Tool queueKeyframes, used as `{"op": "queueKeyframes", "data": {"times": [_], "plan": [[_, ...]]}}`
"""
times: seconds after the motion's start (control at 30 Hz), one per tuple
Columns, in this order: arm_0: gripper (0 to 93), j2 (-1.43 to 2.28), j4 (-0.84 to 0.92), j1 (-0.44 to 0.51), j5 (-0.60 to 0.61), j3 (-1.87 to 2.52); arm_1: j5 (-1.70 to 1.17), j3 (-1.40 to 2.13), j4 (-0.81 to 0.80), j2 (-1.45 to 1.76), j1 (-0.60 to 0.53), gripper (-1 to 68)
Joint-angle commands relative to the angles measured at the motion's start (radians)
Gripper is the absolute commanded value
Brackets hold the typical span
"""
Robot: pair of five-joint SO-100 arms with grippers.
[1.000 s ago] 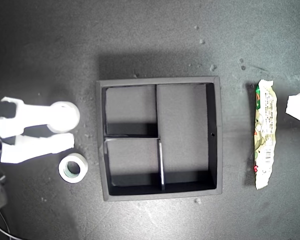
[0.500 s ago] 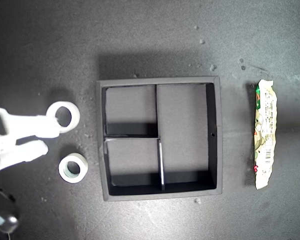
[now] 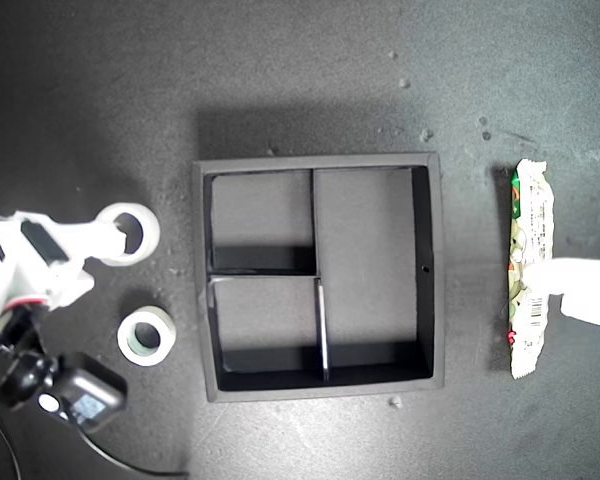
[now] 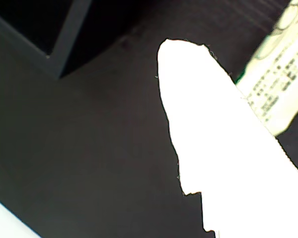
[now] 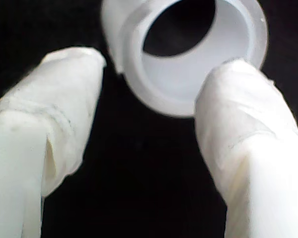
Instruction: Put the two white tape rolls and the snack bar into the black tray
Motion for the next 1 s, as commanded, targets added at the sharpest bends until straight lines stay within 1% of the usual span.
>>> {"op": "queueKeyframes", "data": {"times": [0.0, 0.13, 0.33, 0.6, 0.77, 0.87, 0.97], "plan": [[15.1, -0.043, -0.049, 0.008, -0.029, 0.017, -0.008, -0.008, 0.021, -0.003, -0.018, 22.5], [15.3, -0.104, -0.112, 0.008, -0.041, 0.04, 0.0, -0.006, 0.04, -0.046, -0.04, 21.7], [15.5, -0.156, -0.14, -0.003, -0.04, 0.032, 0.009, -0.005, 0.049, -0.064, -0.054, 21.2], [15.5, -0.255, -0.207, -0.009, -0.052, 0.034, 0.0, 0.018, 0.012, -0.083, -0.077, 21.0], [13.8, -0.301, -0.262, -0.031, -0.061, 0.057, -0.032, -0.051, 0.051, -0.216, -0.094, 21.2], [11.2, -0.314, -0.284, -0.06, -0.072, 0.08, -0.066, -0.14, 0.118, -0.353, -0.101, 21.1], [8.0, -0.319, -0.304, -0.086, -0.078, 0.103, -0.101, -0.173, 0.135, -0.439, -0.098, 21.3]]}}
